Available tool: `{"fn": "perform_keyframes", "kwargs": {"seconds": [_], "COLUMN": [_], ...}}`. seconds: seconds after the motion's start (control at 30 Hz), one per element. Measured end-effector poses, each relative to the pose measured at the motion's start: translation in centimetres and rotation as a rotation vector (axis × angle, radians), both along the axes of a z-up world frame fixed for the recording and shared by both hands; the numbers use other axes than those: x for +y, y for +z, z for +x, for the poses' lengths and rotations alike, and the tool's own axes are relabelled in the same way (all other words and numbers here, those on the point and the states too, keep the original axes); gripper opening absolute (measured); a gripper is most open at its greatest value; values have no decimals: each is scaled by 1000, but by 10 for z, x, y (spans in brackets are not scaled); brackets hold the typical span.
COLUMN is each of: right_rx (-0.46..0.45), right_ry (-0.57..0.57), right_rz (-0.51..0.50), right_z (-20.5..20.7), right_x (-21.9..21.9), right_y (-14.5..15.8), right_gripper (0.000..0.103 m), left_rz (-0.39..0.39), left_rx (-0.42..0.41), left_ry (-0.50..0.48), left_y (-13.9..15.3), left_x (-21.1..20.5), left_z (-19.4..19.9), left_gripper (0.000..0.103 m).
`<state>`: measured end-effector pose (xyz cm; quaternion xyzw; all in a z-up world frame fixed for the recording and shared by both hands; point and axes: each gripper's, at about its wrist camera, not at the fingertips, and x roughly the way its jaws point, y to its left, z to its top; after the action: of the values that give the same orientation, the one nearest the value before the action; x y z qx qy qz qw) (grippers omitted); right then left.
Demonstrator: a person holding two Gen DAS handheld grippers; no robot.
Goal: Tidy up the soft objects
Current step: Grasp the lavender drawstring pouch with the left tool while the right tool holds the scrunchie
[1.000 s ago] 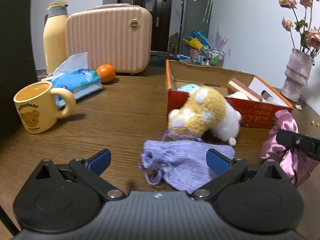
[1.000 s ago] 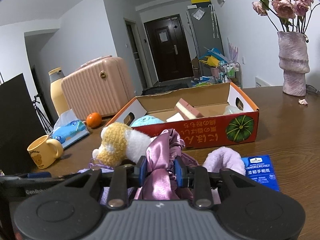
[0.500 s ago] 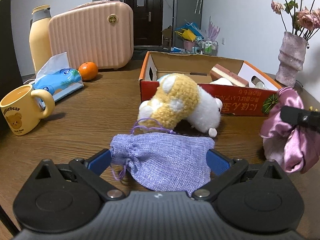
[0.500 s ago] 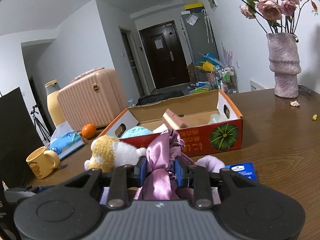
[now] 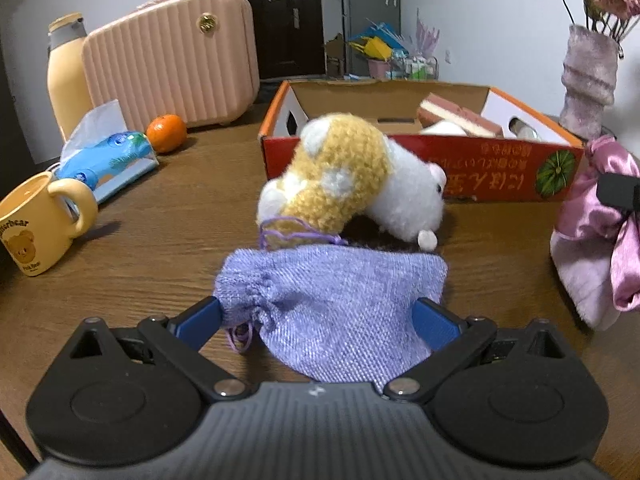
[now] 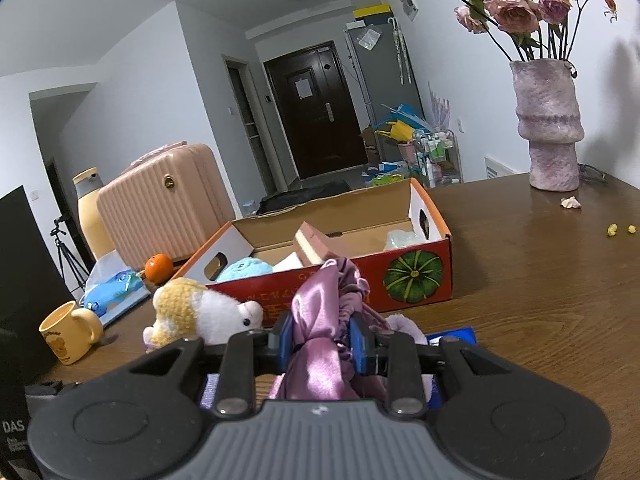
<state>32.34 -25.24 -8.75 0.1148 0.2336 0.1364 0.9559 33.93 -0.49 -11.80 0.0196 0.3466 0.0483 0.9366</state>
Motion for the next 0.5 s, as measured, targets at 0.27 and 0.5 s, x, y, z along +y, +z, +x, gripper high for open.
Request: {"fn": "perform_keyframes", "kwargs": {"seconds": [0.27, 0.5], "right_rx": [9, 12], "right_ry": [-3, -3], "right_rz": [-6, -7], "right_z": [1, 1], "right_x": [2, 2], "right_y": [-2, -2], "right_gripper": [28, 28], "left_rz": [-42, -63], "left_rx": [40, 45], "left_ry": [-8, -28], "left_y": [-6, -5], "left_x": [6, 6], "left_z": [5, -1], "left_gripper": [94, 50]}}
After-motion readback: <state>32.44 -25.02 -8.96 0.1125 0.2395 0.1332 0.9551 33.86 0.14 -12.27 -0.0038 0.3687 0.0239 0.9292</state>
